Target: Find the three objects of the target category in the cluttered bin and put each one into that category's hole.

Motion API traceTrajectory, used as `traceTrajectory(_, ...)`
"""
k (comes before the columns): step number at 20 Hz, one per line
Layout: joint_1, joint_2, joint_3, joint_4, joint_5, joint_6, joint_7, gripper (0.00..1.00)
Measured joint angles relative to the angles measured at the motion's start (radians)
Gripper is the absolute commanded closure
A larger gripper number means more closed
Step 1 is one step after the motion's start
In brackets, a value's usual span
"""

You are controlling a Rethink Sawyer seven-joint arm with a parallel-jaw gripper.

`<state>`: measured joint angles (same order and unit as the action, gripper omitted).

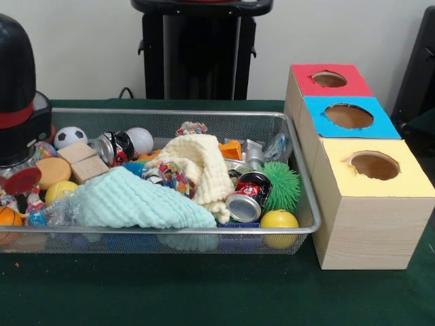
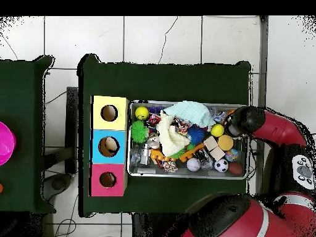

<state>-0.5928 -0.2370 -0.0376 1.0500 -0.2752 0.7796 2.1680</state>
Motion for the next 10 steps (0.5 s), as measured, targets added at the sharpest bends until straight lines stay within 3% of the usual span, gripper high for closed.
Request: traceTrajectory(10,0.065,0.033,-0.06,-0.034,0.0,-0.002,0.0,0.0)
